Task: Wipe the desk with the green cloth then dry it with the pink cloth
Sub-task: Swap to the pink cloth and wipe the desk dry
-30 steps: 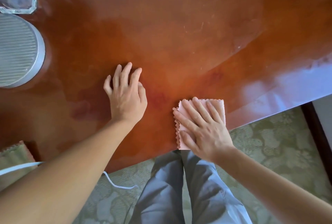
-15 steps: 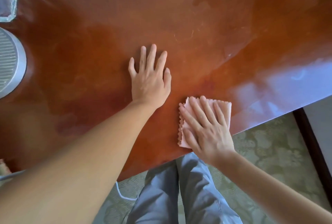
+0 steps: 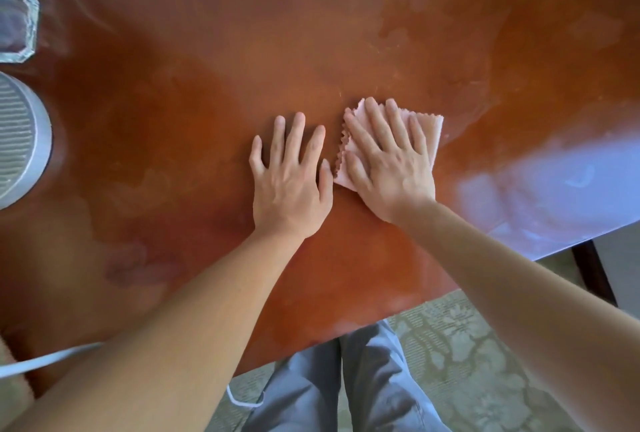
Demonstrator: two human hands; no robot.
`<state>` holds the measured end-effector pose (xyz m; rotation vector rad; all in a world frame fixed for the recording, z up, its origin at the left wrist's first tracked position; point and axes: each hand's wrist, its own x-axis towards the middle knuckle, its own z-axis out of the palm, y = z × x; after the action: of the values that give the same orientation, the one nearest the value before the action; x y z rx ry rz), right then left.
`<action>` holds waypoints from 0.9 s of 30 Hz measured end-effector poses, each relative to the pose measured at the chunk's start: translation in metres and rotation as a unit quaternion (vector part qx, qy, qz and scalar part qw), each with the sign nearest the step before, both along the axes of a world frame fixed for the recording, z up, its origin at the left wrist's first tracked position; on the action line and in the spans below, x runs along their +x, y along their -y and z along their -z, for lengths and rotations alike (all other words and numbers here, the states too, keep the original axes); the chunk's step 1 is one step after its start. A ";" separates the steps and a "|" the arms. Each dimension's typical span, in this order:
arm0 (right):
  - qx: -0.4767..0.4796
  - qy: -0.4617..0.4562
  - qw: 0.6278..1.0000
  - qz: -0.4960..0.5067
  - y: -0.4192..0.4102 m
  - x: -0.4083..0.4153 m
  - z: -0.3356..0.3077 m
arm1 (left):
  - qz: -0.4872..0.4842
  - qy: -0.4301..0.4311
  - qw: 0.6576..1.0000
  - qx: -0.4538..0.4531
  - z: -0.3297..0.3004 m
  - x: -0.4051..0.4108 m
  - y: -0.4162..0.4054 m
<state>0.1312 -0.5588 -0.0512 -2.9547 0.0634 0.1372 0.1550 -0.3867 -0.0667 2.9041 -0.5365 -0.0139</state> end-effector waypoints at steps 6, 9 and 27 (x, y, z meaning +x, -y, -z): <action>0.004 0.010 0.995 -0.103 -0.022 -0.097 0.007 | 0.000 0.000 1.000 -0.024 -0.001 -0.001 0.000; -0.001 -0.002 0.990 -0.139 -0.012 -0.099 0.007 | -0.002 0.001 1.000 -0.021 -0.002 -0.001 0.000; -0.001 -0.034 0.978 -0.208 0.007 -0.015 -0.004 | -0.022 0.007 0.998 -0.053 -0.005 -0.003 -0.001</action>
<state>0.1163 -0.5659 -0.0469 -2.9198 -0.5478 0.2939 0.1523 -0.3858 -0.0618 2.8145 -0.4602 0.0385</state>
